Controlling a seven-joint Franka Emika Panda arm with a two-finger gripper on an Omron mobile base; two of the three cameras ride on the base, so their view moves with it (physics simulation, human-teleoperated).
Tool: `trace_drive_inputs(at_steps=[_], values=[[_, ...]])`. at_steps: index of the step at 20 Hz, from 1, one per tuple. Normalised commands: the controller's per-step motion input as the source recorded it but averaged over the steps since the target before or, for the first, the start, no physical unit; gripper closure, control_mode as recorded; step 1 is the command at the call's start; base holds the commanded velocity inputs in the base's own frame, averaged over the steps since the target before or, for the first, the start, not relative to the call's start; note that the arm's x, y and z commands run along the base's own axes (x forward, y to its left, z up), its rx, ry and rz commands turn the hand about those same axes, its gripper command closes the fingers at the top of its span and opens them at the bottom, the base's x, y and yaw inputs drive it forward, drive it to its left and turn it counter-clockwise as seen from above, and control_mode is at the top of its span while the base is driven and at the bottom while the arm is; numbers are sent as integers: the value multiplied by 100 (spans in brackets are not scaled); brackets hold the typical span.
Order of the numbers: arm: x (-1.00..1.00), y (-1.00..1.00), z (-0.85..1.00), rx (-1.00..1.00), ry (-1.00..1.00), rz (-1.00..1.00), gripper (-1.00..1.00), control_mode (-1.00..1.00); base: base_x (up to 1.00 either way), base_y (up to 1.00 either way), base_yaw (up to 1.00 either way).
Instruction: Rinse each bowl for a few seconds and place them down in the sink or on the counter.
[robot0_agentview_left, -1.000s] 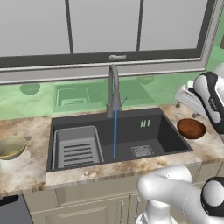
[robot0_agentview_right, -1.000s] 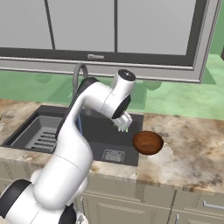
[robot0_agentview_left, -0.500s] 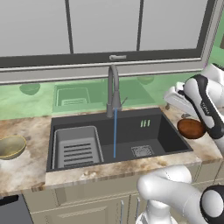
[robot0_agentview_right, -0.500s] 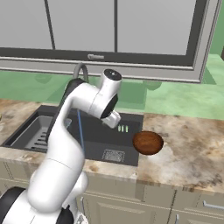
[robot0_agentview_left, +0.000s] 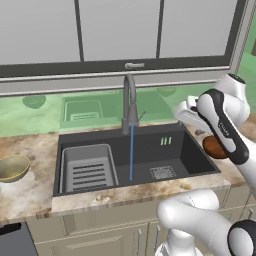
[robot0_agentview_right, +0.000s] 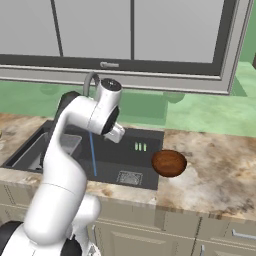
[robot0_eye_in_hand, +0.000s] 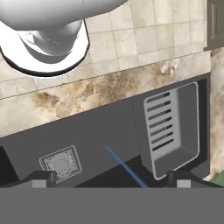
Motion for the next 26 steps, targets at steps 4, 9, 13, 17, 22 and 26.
trace_drive_inputs(at_steps=[4,9,13,17,22,26], values=[[3,43,0,-3,-5,10,-100,-100,0,0,0],[5,43,0,-2,-3,10,-100,-100,0,0,0],[6,47,0,-1,0,9,-100,-100,0,0,0],[6,47,0,0,0,8,-100,-100,0,0,0],[2,49,0,-1,-1,8,-100,-100,0,0,0],[0,55,-3,-5,-2,7,-100,-100,0,0,0]])
